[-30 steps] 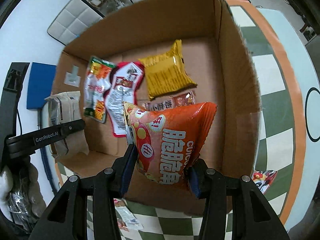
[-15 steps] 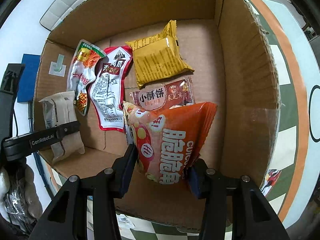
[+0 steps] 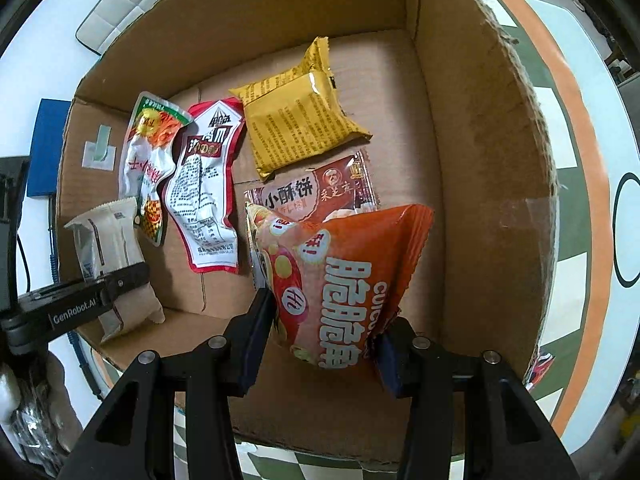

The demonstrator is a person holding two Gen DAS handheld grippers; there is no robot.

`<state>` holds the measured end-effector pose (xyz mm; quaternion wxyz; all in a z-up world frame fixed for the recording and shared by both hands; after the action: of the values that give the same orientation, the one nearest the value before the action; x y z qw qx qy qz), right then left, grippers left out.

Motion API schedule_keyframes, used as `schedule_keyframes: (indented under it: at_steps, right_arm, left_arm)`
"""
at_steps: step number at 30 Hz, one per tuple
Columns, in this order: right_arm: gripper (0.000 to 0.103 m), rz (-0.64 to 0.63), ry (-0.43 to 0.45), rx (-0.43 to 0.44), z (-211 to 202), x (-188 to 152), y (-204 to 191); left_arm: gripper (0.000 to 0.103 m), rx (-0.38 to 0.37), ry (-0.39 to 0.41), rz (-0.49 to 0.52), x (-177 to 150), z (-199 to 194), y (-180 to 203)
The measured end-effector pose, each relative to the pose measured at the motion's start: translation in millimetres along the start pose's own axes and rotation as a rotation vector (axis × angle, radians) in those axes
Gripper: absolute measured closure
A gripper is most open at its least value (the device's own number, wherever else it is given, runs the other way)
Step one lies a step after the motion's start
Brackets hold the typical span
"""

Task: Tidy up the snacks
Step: 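Lower both packs into the box and open both grippers, then move both open grippers back over the table toward the remaining packets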

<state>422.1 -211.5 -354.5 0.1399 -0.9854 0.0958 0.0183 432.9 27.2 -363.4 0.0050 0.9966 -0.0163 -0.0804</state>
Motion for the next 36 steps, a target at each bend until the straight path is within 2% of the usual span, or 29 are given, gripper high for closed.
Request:
schedule_keyframes:
  at_steps: [12, 17, 19, 20, 21, 22, 24, 25, 26, 31, 36]
  right_arm:
    - [0.053, -0.016, -0.011, -0.027, -0.6, -0.7, -2.8]
    - [0.051, -0.009, -0.026, -0.019, 2.2, 2.7, -1.0]
    - [0.050, 0.001, -0.051, -0.013, 0.7, 3.0, 1.3]
    - [0.042, 0.006, -0.062, -0.001, -0.6, 3.6, 0.7]
    - [0.040, 0.007, -0.064, 0.021, -3.0, 4.0, -1.0]
    - [0.035, 0.003, -0.060, 0.027, -6.3, 4.2, -3.6]
    - [0.025, -0.018, -0.047, 0.018, -13.5, 4.4, -10.0]
    - [0.016, -0.034, -0.036, 0.003, -17.4, 4.4, -13.7]
    - [0.015, -0.057, -0.018, -0.016, -22.9, 4.2, -18.3]
    - [0.015, -0.100, 0.036, -0.051, -43.0, -0.7, -29.5]
    - [0.012, -0.123, 0.109, -0.067, -68.8, -15.7, -38.3]
  left_arm:
    - [0.080, 0.002, 0.000, -0.006, 13.8, 0.3, 0.1]
    - [0.076, 0.023, 0.022, -0.007, 10.0, -12.1, 5.3]
    - [0.065, 0.003, 0.044, -0.011, 11.5, -22.7, 6.5]
    - [0.062, 0.002, 0.053, -0.011, 12.1, -27.1, 7.0]
    - [0.055, -0.001, 0.063, -0.011, 12.9, -32.8, 7.4]
    - [0.041, -0.006, 0.074, -0.011, 13.6, -38.9, 7.7]
    - [0.024, -0.008, 0.100, -0.018, 15.0, -52.5, 7.5]
    - [0.021, -0.009, 0.116, -0.022, 14.9, -58.6, 7.1]
    - [0.021, -0.013, 0.135, -0.028, 14.6, -66.9, 6.7]
    - [0.020, -0.029, 0.199, -0.036, 1.2, -97.5, 7.8]
    - [0.019, -0.037, 0.280, -0.040, -35.8, -121.7, 7.0]
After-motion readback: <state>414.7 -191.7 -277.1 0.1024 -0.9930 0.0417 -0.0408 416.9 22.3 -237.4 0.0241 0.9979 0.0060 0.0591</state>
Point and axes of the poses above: each gripper's, at about its wrist camera, not at the fingertips, and z roughly the way its jaws point, y to its right, x to its top, the point moved 2 cm from there along z, roughly the way its jaws point, and after that the axes turned 1 degree about z, right-handed, at the moved point
